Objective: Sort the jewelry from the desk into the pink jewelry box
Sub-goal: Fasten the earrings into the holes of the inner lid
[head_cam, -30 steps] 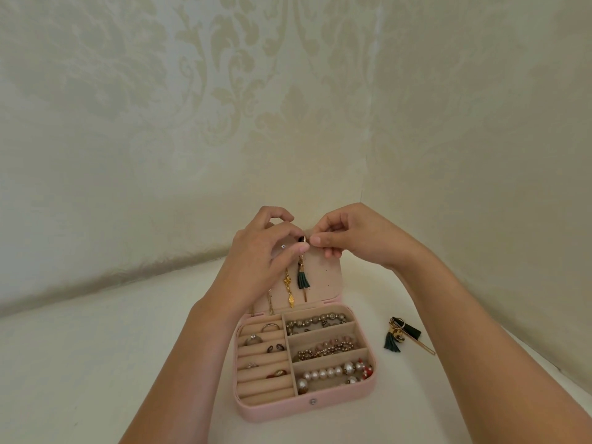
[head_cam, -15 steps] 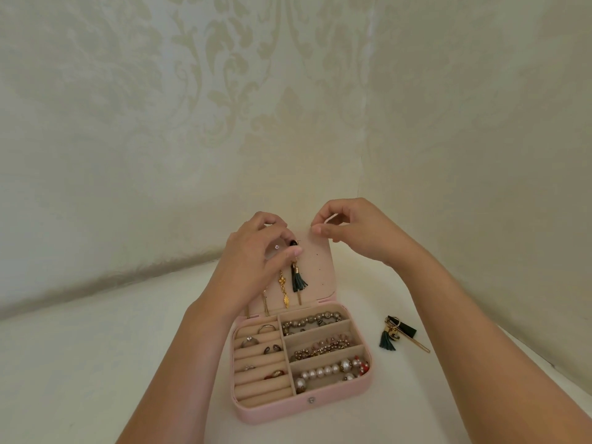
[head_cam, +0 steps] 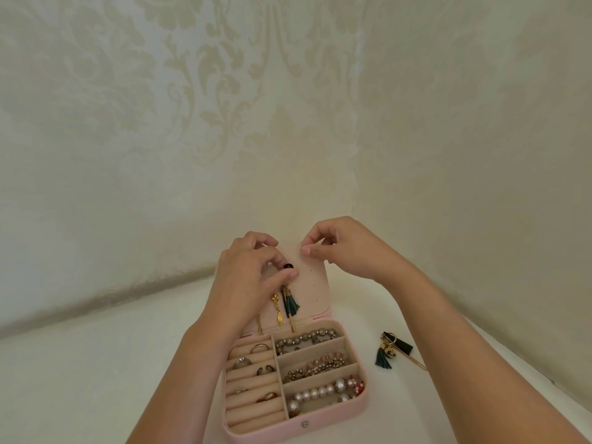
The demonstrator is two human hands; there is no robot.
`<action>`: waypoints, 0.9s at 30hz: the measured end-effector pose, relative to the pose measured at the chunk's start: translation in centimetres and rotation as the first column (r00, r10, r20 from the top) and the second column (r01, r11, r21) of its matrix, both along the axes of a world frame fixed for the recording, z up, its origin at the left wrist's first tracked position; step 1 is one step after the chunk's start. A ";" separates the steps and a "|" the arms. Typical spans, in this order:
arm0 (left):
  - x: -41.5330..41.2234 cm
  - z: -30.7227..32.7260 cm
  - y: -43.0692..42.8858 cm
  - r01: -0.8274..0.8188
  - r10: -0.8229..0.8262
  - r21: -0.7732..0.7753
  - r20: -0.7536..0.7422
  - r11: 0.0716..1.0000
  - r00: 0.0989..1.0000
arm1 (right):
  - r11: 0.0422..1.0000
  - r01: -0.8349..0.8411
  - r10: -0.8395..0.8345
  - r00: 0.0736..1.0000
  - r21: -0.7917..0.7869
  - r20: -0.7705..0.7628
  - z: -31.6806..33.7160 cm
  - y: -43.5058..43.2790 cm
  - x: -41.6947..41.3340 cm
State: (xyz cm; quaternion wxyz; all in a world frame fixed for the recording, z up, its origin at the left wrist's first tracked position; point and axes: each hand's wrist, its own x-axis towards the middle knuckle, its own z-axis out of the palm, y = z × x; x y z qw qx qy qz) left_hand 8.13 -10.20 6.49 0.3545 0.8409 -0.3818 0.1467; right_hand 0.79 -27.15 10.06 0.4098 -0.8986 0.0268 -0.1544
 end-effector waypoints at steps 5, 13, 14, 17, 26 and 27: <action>-0.2 0.0 -0.2 -0.025 0.025 -0.022 -0.006 0.999 1.000 | 1.000 -0.007 0.007 1.000 -0.005 -0.012 0.2 0.1 -0.3; 0.1 0.2 -0.2 -0.040 0.041 0.021 -0.012 0.999 0.999 | 1.000 -0.019 0.019 0.999 -0.003 -0.038 0.5 0.2 -0.6; 0.0 0.2 -0.2 -0.043 0.044 0.024 -0.014 0.999 0.999 | 1.000 -0.021 0.021 0.999 -0.004 -0.038 0.6 0.3 -0.6; -0.2 0.3 -0.4 -0.051 0.051 0.002 -0.029 0.999 0.998 | 0.999 -0.030 0.030 0.999 -0.012 -0.032 0.7 0.3 -0.7; -0.6 0.8 -0.1 -0.122 0.123 -0.060 0.015 0.991 0.992 | 0.998 -0.063 0.063 0.998 0.013 -0.019 1.0 0.1 -0.9; -0.5 0.9 0.0 -0.145 0.146 -0.029 0.025 0.989 0.989 | 0.998 -0.065 0.066 0.998 0.014 -0.016 1.0 0.1 -0.9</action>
